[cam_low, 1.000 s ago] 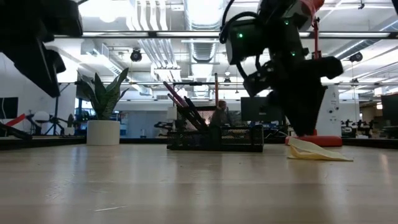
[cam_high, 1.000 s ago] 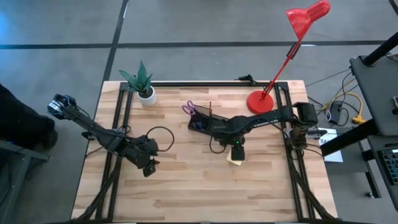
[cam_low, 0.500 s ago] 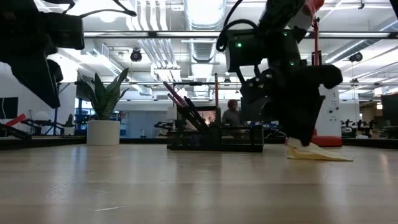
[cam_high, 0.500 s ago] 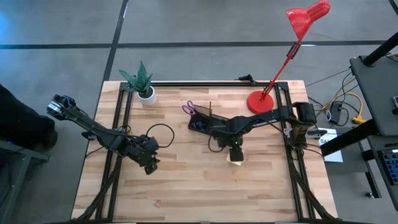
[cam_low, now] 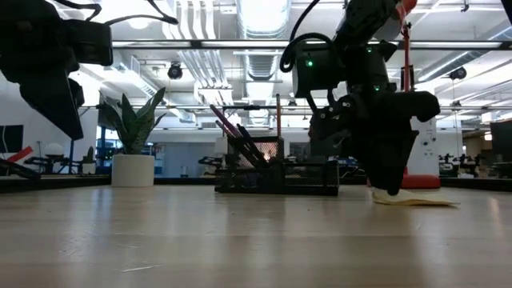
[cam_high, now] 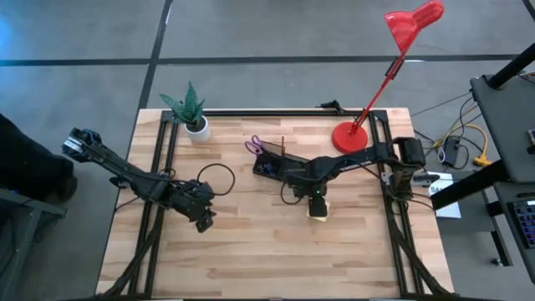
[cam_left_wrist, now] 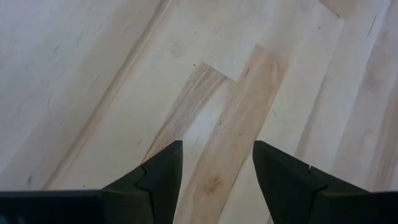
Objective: Pick and place office supplies into organizer
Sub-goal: Put the yellow sticky note into the desk organizer
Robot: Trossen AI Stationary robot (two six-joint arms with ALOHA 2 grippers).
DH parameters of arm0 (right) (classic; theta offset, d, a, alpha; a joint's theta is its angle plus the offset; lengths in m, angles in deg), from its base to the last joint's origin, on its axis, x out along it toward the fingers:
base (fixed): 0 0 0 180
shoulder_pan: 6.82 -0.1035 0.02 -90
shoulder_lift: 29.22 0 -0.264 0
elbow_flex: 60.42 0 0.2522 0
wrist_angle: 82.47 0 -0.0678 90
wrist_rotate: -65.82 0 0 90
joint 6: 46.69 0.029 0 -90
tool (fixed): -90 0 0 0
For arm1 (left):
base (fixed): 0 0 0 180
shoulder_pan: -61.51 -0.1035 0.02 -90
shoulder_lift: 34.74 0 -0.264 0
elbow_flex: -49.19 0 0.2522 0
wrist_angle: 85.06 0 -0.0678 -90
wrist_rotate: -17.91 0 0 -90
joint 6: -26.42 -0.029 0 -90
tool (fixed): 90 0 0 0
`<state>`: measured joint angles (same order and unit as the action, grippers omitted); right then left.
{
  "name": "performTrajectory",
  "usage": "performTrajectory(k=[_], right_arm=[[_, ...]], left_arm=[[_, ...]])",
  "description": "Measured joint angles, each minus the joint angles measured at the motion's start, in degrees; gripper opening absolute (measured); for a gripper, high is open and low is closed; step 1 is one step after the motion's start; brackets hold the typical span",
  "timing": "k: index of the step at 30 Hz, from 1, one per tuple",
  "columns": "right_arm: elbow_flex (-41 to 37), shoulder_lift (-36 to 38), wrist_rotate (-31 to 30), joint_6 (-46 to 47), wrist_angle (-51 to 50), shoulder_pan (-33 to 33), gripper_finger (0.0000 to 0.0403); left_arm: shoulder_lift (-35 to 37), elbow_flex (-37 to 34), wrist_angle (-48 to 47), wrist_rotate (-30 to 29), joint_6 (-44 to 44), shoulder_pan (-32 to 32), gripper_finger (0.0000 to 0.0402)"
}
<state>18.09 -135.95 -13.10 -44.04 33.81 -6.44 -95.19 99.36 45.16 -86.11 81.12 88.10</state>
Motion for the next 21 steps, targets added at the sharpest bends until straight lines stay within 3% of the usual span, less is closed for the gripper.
performTrajectory(k=[15,21], right_arm=[[-1.36,0.24,-2.04,3.29,0.79,0.09,0.0020],[0.88,0.07,-1.49,5.17,-3.79,-0.16,0.0008]], left_arm=[[0.04,-0.07,-0.52,-0.02,-0.07,-0.02,0.0180],[0.00,-0.07,-0.50,-0.04,-0.09,-0.19,0.0180]])
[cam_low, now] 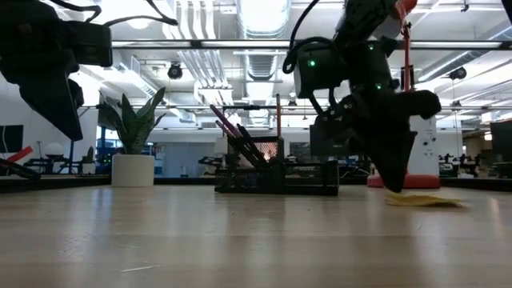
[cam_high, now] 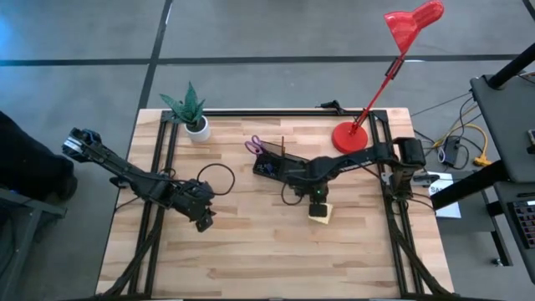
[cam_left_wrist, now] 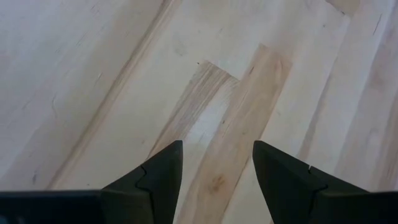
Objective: Pick and place office supplies into organizer
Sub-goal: Put the yellow sticky note into the desk organizer
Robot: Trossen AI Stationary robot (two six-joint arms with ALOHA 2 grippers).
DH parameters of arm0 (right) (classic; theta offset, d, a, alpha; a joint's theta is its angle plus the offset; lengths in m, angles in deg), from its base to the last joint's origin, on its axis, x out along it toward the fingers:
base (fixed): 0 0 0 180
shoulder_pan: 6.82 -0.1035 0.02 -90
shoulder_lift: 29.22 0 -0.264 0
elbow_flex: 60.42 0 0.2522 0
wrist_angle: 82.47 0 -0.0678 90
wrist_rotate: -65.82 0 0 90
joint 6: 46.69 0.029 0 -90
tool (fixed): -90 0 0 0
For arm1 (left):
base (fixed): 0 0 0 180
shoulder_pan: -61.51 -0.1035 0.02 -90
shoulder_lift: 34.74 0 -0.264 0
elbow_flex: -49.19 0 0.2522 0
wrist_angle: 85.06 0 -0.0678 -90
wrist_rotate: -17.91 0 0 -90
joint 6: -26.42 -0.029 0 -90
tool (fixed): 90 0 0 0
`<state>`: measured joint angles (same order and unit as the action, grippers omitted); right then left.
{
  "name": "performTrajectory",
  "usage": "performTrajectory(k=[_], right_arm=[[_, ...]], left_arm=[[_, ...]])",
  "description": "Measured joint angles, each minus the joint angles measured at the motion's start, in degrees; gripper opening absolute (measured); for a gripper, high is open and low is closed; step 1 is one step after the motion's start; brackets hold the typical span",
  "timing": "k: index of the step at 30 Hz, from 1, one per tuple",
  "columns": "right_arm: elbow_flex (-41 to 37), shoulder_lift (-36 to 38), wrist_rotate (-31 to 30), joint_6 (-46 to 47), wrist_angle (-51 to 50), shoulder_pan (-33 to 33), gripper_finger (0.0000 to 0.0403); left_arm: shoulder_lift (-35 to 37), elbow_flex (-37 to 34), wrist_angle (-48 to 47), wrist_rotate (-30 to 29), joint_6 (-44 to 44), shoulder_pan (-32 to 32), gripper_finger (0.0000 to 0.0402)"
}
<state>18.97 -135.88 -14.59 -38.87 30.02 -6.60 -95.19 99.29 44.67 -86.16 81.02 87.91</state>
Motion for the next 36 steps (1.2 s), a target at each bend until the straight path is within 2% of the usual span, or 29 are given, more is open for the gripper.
performTrajectory(k=[9,16,22,24,29,32,36], right_arm=[[7.79,2.45,-1.14,4.29,-3.58,-0.28,0.0008],[15.42,2.59,-6.69,7.71,-6.64,-0.25,0.0008],[22.25,2.66,-16.35,14.83,-9.13,0.26,0.0008],[23.81,2.68,-17.31,15.10,-10.93,0.74,0.0008],[22.37,2.66,-9.82,10.31,-15.22,0.58,0.0008],[19.10,2.66,-9.53,7.60,-16.57,-1.10,0.0017],[13.90,2.53,-9.54,8.44,-16.10,-1.45,0.0057]], left_arm=[[0.21,0.13,0.02,-0.02,-1.56,-0.21,0.0180],[0.27,0.13,0.04,-0.02,-3.04,-0.21,0.0180],[0.27,0.04,0.02,-0.02,-3.39,-0.21,0.0180],[0.27,0.04,0.02,-0.01,-4.21,-0.21,0.0180],[0.27,0.06,0.02,0.09,-5.96,-0.21,0.0180],[0.27,0.04,0.00,0.11,-6.09,-0.21,0.0180],[0.27,0.04,0.00,0.13,-6.17,-0.21,0.0180]])
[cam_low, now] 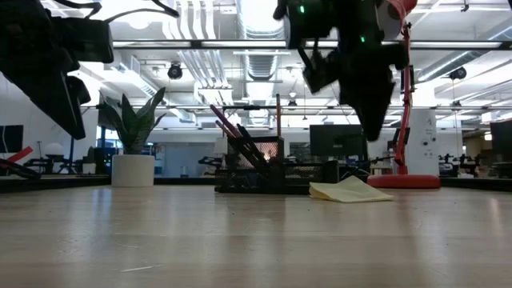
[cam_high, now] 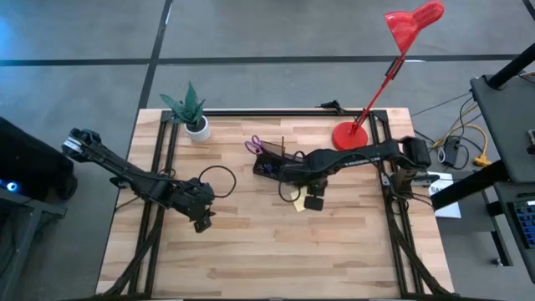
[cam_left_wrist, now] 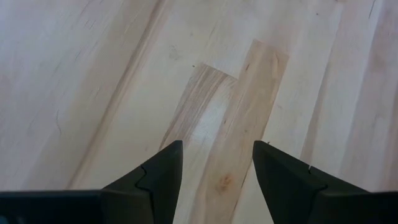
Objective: Pick and place office supplies into organizer
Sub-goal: Put the yellow sticky note into the desk organizer
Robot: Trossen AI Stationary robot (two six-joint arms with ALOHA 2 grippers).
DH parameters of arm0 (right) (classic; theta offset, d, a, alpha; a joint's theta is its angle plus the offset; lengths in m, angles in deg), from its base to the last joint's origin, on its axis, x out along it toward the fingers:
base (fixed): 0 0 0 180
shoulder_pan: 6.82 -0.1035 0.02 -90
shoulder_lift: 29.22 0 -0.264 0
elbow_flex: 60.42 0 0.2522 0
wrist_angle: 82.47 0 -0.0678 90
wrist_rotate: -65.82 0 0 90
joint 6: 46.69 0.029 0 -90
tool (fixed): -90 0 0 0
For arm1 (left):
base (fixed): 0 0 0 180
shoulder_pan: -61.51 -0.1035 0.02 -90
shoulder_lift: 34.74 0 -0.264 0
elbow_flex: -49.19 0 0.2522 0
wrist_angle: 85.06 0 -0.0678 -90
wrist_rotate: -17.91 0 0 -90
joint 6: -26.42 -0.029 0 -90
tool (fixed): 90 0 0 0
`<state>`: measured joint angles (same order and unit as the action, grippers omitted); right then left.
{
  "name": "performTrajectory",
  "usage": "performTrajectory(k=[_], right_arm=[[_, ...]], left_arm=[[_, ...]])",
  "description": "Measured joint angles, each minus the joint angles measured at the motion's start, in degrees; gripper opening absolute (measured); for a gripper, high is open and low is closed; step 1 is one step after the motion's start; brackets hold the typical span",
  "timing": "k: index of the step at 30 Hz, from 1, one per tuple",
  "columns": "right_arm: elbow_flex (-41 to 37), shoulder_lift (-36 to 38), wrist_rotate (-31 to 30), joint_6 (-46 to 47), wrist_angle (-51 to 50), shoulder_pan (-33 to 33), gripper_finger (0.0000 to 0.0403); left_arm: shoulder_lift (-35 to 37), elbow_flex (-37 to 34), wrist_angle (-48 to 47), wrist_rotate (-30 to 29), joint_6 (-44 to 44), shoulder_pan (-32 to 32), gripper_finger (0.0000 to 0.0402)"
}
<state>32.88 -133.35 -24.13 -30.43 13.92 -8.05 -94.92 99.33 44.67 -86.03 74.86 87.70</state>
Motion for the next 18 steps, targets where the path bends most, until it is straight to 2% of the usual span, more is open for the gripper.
performTrajectory(k=[10,18], right_arm=[[-9.90,-0.02,-0.08,-6.60,13.87,0.81,0.0198],[-14.68,-0.02,0.96,-7.59,20.41,4.26,0.0232]], left_arm=[[0.00,0.00,0.00,0.20,-0.89,0.00,0.0180],[0.00,0.00,0.01,0.24,-0.80,0.00,0.0180]])
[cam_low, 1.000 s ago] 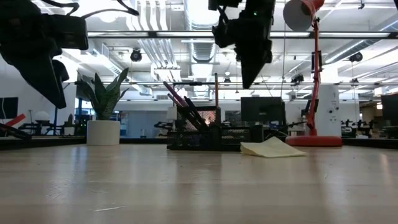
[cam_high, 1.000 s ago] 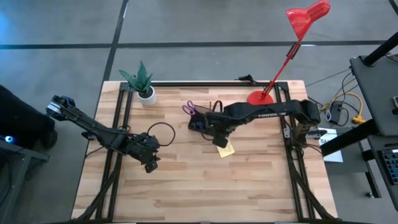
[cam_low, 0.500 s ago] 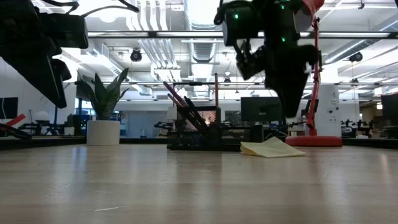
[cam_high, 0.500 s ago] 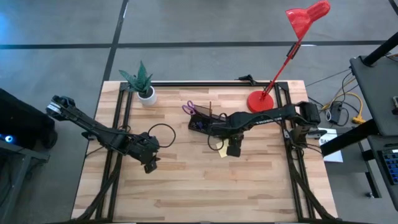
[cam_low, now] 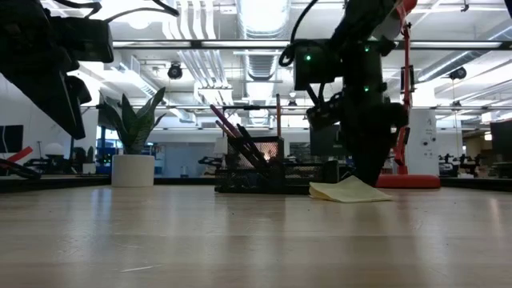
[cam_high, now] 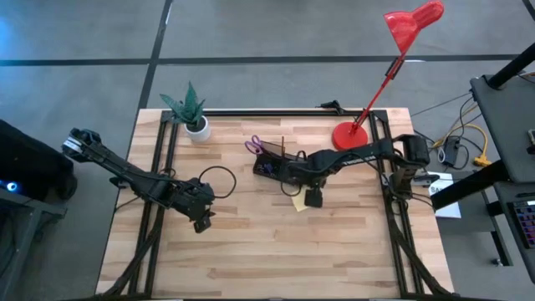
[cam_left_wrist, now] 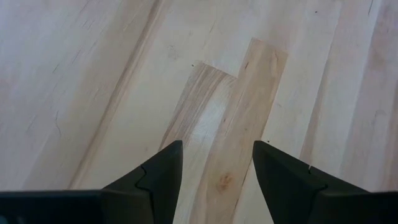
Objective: Pick and place office supplies into organizer
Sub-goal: Put the yellow sticky note into the desk organizer
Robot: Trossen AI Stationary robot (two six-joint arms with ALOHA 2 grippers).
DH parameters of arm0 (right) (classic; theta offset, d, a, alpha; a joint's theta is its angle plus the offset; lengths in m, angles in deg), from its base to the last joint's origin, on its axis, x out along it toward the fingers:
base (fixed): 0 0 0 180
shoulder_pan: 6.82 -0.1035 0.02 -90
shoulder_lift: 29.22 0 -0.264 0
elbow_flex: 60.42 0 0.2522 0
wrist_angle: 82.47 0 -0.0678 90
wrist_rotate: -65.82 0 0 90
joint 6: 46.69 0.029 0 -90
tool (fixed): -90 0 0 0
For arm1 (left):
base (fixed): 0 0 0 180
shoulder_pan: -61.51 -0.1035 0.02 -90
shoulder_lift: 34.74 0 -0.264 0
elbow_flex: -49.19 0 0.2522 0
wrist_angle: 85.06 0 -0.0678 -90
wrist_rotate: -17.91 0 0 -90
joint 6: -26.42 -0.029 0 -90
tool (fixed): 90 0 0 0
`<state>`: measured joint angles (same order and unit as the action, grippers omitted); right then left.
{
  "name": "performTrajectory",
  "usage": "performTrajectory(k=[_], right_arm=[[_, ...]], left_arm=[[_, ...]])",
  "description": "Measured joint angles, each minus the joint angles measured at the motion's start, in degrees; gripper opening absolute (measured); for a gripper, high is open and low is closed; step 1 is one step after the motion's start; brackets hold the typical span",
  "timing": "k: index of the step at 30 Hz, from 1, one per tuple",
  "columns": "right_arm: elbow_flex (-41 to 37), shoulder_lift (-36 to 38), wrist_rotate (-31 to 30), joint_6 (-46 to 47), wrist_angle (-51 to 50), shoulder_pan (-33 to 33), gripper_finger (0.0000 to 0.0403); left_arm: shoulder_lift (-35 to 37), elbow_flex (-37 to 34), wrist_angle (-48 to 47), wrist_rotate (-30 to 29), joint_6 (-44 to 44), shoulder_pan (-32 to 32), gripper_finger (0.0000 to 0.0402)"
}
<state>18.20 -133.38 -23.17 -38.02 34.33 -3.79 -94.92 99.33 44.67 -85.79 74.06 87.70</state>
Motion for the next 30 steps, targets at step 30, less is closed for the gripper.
performTrajectory(k=[30], right_arm=[[0.38,-2.75,8.03,12.48,11.80,0.23,0.0233]], left_arm=[[0.00,0.00,-0.01,0.07,-1.00,-1.25,0.0180]])
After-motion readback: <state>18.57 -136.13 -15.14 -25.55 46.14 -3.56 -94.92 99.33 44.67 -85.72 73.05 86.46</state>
